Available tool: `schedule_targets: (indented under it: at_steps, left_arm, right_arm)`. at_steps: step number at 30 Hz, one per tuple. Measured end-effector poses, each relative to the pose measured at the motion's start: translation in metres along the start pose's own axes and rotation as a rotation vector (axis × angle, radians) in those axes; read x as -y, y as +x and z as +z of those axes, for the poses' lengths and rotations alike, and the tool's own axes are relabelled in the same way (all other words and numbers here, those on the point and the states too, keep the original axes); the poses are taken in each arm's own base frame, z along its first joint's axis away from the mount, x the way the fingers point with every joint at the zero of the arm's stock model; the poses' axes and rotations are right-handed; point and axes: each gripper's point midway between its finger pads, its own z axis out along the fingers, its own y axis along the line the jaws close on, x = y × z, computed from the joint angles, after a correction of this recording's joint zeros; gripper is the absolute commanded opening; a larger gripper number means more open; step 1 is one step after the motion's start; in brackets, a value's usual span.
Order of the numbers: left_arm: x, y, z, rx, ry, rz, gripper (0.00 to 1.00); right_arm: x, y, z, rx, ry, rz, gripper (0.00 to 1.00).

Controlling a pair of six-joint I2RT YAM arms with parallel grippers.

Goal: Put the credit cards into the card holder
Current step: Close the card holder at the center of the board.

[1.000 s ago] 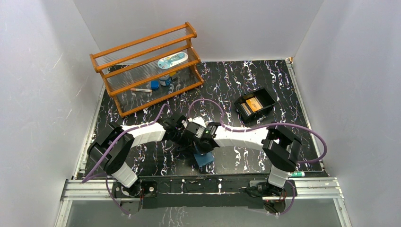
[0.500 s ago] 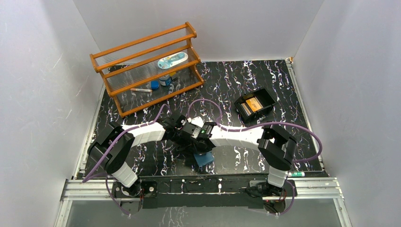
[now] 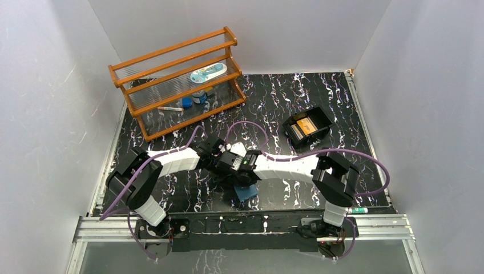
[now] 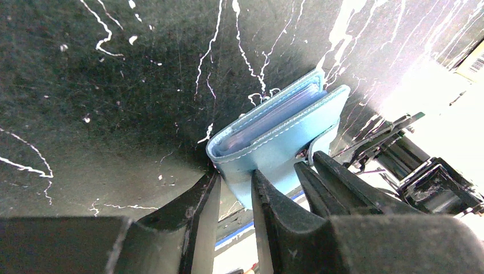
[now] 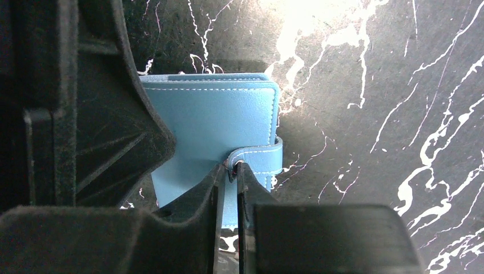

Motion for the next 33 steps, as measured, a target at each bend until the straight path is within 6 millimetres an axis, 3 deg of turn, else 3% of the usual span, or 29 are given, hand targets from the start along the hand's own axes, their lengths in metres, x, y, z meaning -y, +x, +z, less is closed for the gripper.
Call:
schedule_targets:
  at_steps: [25, 33]
  left_arm:
    - [0.0, 0.0, 0.0, 0.002, 0.0, 0.002, 0.25]
    - [0.0, 0.0, 0.0, 0.003, -0.001, 0.002, 0.25]
  right_arm:
    - [-0.011, 0.009, -0.005, 0.036, -0.1, -0.007, 0.32]
    - [-0.02, 0.011, -0.006, 0.064, -0.177, 0.03, 0.28]
